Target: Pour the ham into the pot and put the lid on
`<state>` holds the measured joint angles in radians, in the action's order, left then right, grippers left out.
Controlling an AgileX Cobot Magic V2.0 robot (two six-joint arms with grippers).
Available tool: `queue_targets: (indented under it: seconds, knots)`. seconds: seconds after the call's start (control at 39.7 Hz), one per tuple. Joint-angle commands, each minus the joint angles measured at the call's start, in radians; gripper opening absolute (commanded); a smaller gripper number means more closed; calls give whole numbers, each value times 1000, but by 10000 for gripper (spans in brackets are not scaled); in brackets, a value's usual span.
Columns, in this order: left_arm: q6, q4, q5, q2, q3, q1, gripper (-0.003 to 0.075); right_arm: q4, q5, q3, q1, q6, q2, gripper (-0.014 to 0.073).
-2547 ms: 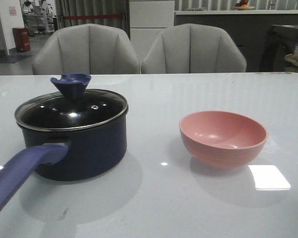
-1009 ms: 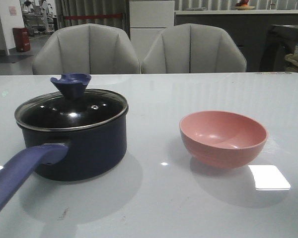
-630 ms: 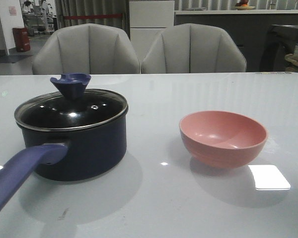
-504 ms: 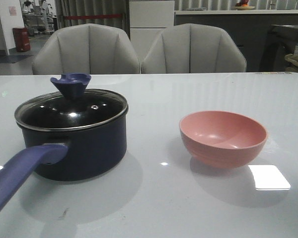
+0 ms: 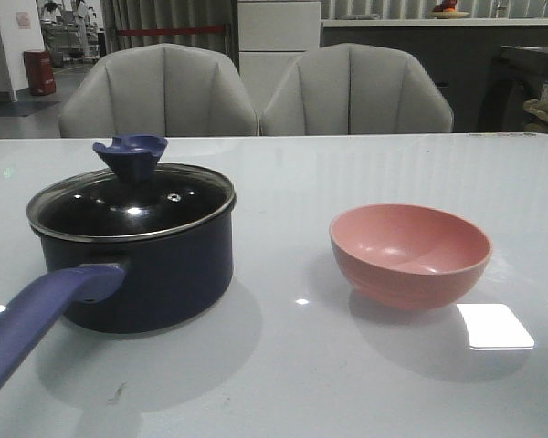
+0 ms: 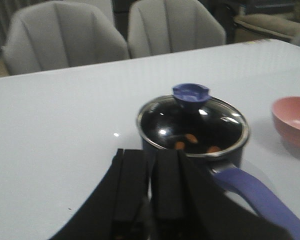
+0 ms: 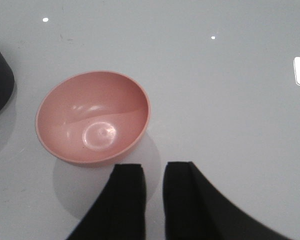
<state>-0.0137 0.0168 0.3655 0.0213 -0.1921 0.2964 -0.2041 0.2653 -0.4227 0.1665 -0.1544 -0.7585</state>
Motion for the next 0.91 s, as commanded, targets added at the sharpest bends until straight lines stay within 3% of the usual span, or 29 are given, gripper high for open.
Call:
queue_targets:
  seconds: [0.0, 0.08, 0.23, 0.35, 0.88]
  knots:
    - [-2, -27, -242, -48, 67, -100, 113, -4, -72, -38, -7, -3, 2, 253]
    - [-28, -38, -365, -46, 133, -159, 113, -4, -71, -38, -7, -3, 2, 253]
    - [-82, -38, -481, -48, 233, -196, 113, -4, -60, -37, -7, -3, 2, 253]
    - [-87, -39, -422, -48, 230, -194, 113, -4, -47, -36, -7, -3, 2, 253]
    - [-87, -39, -420, -48, 230, -194, 113, -4, -43, -36, -7, -3, 2, 253]
